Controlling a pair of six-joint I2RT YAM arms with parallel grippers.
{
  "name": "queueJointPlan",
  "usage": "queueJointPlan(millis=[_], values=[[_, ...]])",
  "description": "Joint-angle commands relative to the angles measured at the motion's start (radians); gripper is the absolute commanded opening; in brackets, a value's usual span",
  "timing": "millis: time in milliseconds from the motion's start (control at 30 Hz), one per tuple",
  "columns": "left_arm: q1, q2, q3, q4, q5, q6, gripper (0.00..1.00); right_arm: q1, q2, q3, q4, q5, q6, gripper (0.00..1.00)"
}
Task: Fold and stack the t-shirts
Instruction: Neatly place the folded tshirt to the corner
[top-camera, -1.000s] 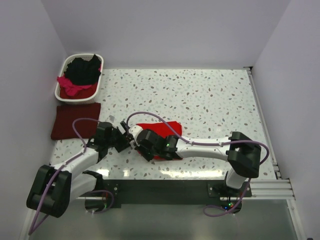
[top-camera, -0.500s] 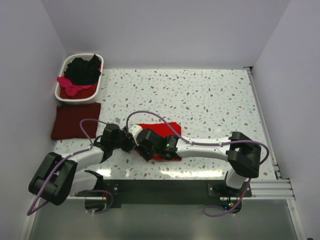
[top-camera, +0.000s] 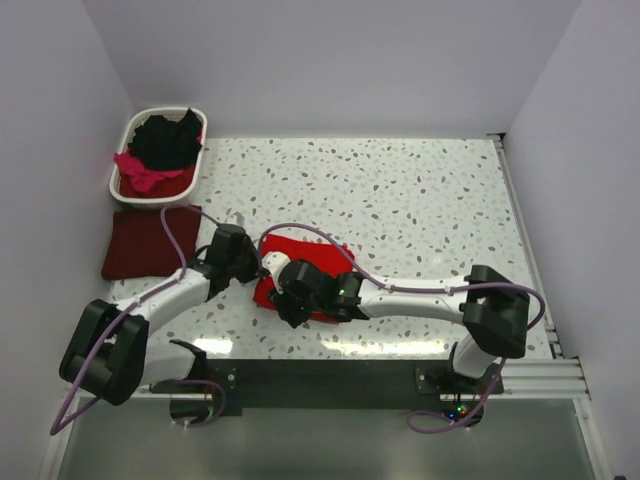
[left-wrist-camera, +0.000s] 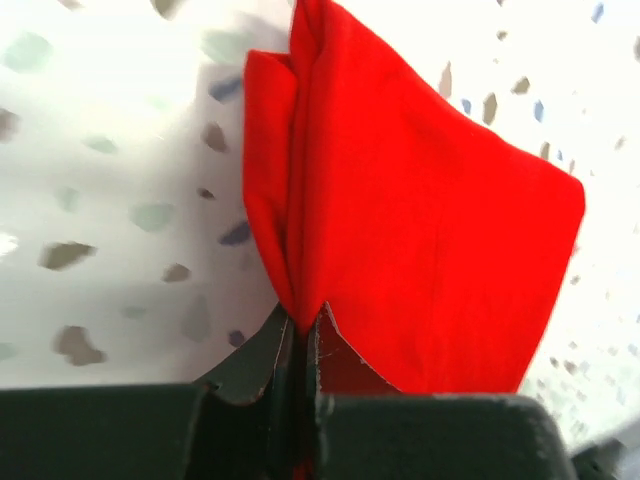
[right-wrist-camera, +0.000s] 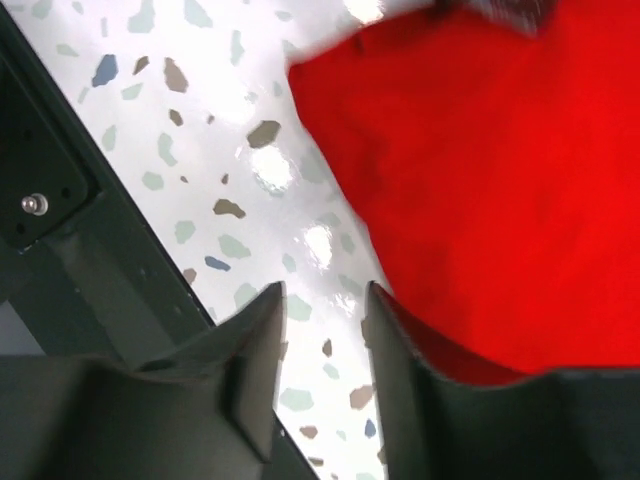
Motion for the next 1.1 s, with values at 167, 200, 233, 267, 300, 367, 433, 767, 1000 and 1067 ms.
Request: queueJointPlan(millis=[167,200,233,267,300,367,433,767,1000,1067], values=[[0.023,0.035,0.285,-0.373,-0.412,0.29,0.0,-0.032,-0.226,-0.089,-0.107,0.223,0.03,0.76],[0.025,0.038,0.304,-0.395,-0.464,0.306,0.0,-0.04,-0.25,-0.106,-0.113,0.244,0.038,0.81],[0.026,0.041,0.324,-0.436,-0.493,0.338,0.0,-0.049,-0.271,-0.142,-0.122,0.26,0.049,0.92],[0.027,0.046,0.36,-0.454,-0.524,0.352,0.0,-0.075,-0.293,-0.163,-0.127,0.277,0.072,0.97],[0.027,0.047,0.376,-0.473,-0.582,0.367,0.0,-0.091,-0.34,-0.179,-0.133,0.302,0.079,0.99],[0.033,0.049,0.419,-0.525,-0.639,0.401,0.0,-0.147,-0.383,-0.235,-0.134,0.3,0.096,0.99],[0.04,0.046,0.442,-0.556,-0.704,0.434,0.0,-0.184,-0.426,-0.282,-0.122,0.291,0.098,0.99],[0.16,0.046,0.546,-0.551,-0.822,0.625,0.03,-0.256,-0.432,-0.365,-0.049,0.259,0.066,0.99],[0.218,0.067,0.578,-0.511,-0.879,0.752,0.07,-0.258,-0.417,-0.388,-0.021,0.259,0.073,0.99],[0.224,0.081,0.607,-0.513,-0.894,0.758,0.07,-0.258,-0.413,-0.388,-0.019,0.265,0.072,0.99]])
